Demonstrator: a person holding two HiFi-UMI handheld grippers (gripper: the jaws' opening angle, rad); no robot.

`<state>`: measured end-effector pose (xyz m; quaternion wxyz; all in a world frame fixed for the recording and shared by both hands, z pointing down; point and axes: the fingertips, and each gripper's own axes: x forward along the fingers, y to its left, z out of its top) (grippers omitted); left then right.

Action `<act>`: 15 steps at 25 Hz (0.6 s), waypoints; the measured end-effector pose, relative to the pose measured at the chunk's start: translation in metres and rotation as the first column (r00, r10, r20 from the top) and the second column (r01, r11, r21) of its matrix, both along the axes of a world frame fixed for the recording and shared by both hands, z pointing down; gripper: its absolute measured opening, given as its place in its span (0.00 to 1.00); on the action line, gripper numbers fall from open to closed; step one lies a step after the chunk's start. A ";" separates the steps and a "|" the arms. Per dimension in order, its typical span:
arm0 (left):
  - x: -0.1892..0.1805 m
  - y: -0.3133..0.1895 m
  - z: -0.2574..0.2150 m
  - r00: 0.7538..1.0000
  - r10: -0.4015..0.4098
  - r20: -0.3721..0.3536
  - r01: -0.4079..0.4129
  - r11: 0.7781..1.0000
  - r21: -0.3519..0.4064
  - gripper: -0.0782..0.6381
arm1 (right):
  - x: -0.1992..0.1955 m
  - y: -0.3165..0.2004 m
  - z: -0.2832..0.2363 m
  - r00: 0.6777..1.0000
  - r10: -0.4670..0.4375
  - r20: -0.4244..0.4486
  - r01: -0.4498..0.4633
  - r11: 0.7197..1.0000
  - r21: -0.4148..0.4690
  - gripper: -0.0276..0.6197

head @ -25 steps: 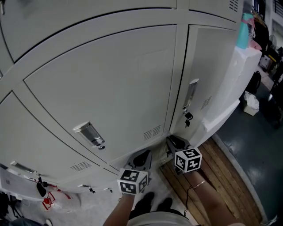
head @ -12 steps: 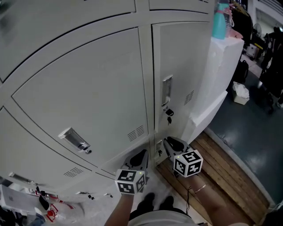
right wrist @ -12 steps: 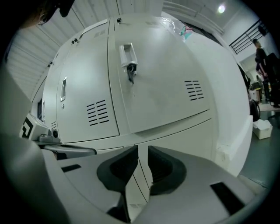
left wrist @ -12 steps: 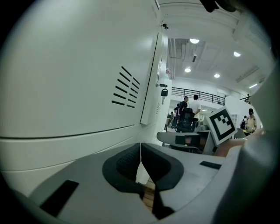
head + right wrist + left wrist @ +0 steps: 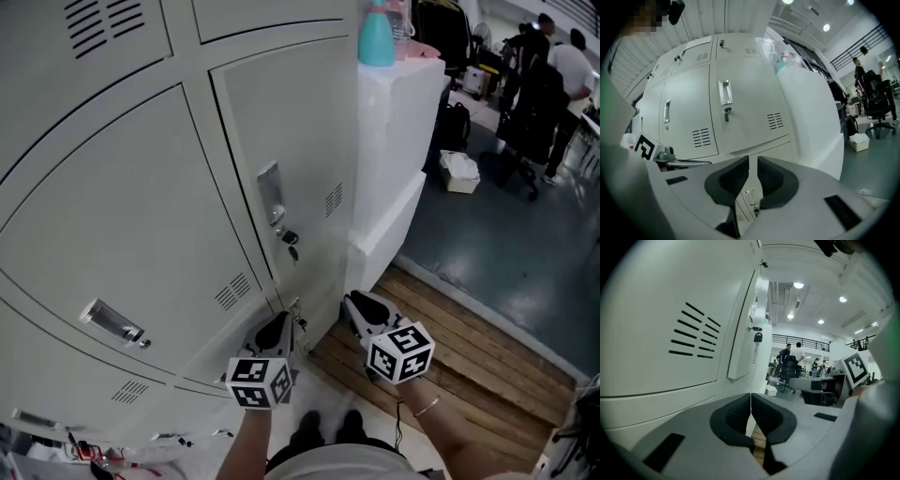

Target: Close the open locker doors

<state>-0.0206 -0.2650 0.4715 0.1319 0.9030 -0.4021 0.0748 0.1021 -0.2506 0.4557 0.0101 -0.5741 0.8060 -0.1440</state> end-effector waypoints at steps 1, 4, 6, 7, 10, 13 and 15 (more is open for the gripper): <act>0.006 0.001 -0.001 1.000 0.013 0.000 -0.013 1.000 0.003 0.14 | 0.007 0.006 -0.001 1.000 0.021 0.000 -0.021 1.000 0.002 0.11; 0.021 0.005 -0.003 0.999 0.052 -0.003 -0.051 0.999 0.011 0.14 | 0.028 0.023 -0.004 0.996 0.083 -0.011 -0.083 0.997 0.007 0.10; 0.031 0.008 -0.004 0.997 0.076 -0.004 -0.076 0.997 0.014 0.14 | 0.041 0.036 -0.004 0.992 0.123 -0.019 -0.123 0.992 0.008 0.09; 0.036 0.010 -0.005 0.996 0.090 -0.004 -0.089 0.996 0.016 0.14 | 0.048 0.042 -0.004 0.990 0.143 -0.023 -0.143 0.990 0.008 0.09; 0.048 0.016 -0.006 0.992 0.125 -0.003 -0.124 0.992 0.023 0.14 | 0.067 0.059 -0.007 0.980 0.197 -0.029 -0.197 0.980 0.014 0.07; 0.056 0.022 -0.008 0.989 0.149 0.000 -0.149 0.988 0.031 0.14 | 0.081 0.075 -0.009 0.969 0.243 -0.033 -0.243 0.970 0.020 0.05; 0.061 0.026 -0.008 0.986 0.165 0.003 -0.165 0.986 0.034 0.14 | 0.087 0.085 -0.009 0.961 0.273 -0.034 -0.272 0.962 0.022 0.04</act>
